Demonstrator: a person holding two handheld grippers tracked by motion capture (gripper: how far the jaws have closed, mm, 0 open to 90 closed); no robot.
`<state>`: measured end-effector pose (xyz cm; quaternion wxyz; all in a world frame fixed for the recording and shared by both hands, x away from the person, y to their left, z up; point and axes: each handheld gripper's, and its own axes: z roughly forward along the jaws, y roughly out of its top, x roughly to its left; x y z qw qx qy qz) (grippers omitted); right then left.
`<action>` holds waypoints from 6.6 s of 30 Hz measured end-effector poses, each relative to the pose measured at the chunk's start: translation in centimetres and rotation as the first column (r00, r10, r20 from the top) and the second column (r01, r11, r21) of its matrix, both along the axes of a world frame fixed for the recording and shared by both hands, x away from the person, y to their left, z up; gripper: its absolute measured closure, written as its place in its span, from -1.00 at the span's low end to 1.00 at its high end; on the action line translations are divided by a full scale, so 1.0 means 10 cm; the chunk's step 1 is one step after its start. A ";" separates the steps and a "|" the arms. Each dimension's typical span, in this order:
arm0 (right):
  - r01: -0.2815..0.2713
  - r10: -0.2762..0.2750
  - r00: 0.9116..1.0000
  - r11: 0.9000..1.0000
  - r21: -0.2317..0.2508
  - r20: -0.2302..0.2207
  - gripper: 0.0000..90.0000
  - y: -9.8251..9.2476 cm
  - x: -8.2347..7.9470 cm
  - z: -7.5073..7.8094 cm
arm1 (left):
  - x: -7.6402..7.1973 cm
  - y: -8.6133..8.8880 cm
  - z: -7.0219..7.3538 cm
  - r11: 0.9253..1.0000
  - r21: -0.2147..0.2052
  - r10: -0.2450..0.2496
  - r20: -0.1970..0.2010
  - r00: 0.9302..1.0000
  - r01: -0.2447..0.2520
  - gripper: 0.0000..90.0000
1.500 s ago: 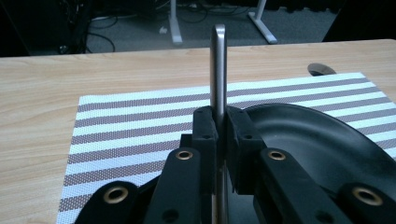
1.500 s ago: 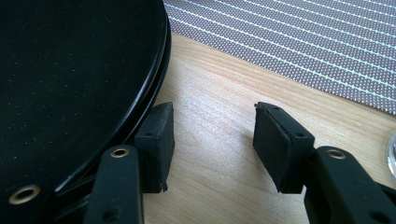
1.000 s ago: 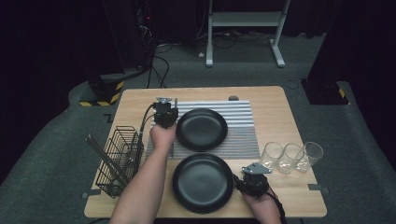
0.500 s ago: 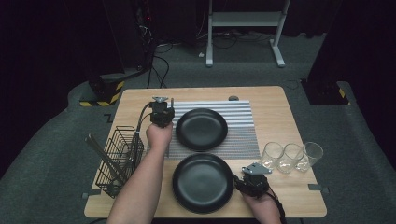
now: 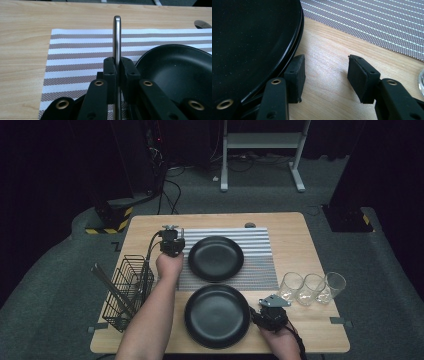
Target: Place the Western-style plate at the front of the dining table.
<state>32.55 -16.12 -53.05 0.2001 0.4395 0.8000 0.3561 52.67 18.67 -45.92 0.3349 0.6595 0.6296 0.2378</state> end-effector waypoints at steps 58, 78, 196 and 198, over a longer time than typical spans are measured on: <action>0.007 -0.007 1.000 1.000 -0.005 0.003 0.07 0.01 -0.01 0.00 | 0.18 0.10 -0.30 0.999 0.011 0.032 -0.103 0.994 -0.031 0.84; 0.007 -0.007 1.000 1.000 -0.005 0.003 0.07 0.01 -0.01 0.00 | 0.06 0.01 -0.16 0.998 0.057 0.005 -0.053 0.999 -0.002 0.54; 0.014 -0.014 1.000 1.000 -0.009 0.005 0.02 0.01 -0.01 0.00 | -1.99 0.09 -0.32 0.915 0.140 -0.399 0.174 0.900 0.379 -0.21; 0.014 -0.014 1.000 1.000 -0.010 0.006 0.02 0.01 -0.01 0.00 | -2.01 0.10 -0.31 0.914 0.133 -0.403 0.177 0.898 0.384 -0.12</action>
